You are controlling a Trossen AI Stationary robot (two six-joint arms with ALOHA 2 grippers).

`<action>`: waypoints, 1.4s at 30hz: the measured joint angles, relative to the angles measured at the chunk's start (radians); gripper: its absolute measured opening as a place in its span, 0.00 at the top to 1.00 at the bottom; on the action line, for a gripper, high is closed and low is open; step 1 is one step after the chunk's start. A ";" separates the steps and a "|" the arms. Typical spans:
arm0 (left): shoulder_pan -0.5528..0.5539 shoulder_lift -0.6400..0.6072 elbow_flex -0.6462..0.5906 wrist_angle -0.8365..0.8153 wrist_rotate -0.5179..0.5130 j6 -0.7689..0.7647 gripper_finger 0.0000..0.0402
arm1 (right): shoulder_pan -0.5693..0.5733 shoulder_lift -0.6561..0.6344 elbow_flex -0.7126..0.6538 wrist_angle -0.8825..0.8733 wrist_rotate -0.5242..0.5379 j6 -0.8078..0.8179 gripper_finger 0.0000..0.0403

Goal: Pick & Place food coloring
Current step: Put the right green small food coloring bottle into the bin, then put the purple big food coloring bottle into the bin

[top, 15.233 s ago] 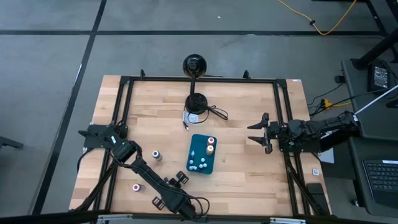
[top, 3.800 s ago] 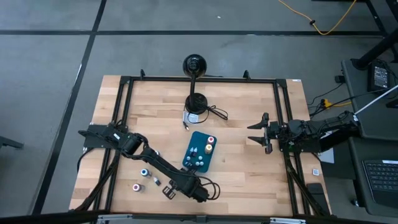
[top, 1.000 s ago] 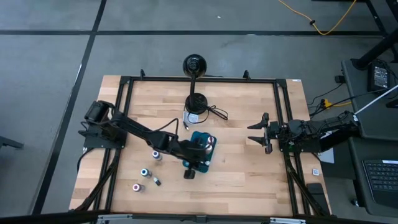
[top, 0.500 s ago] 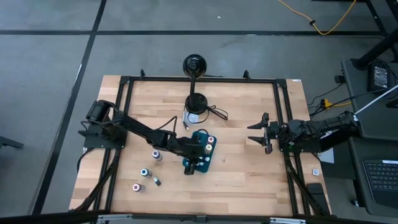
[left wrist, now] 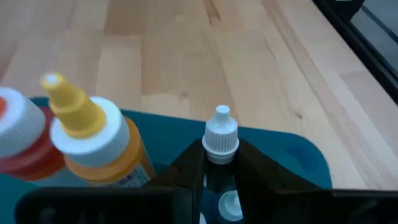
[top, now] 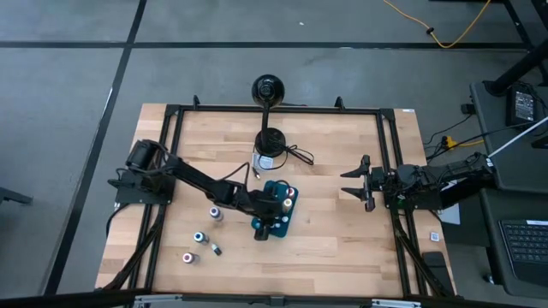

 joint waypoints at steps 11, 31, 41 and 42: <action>0.017 0.040 0.002 0.021 0.029 -0.007 0.84 | 0.000 0.000 0.000 0.000 0.000 0.000 0.45; 0.029 0.051 0.002 0.000 0.042 -0.033 0.66 | 0.000 0.000 0.000 0.000 0.000 0.000 0.45; 0.032 0.037 0.004 -0.023 0.048 -0.077 0.65 | 0.000 0.000 0.000 0.000 0.000 0.000 0.45; 0.032 0.026 0.005 -0.044 0.045 -0.089 0.65 | 0.000 0.000 0.000 0.000 0.000 0.000 0.45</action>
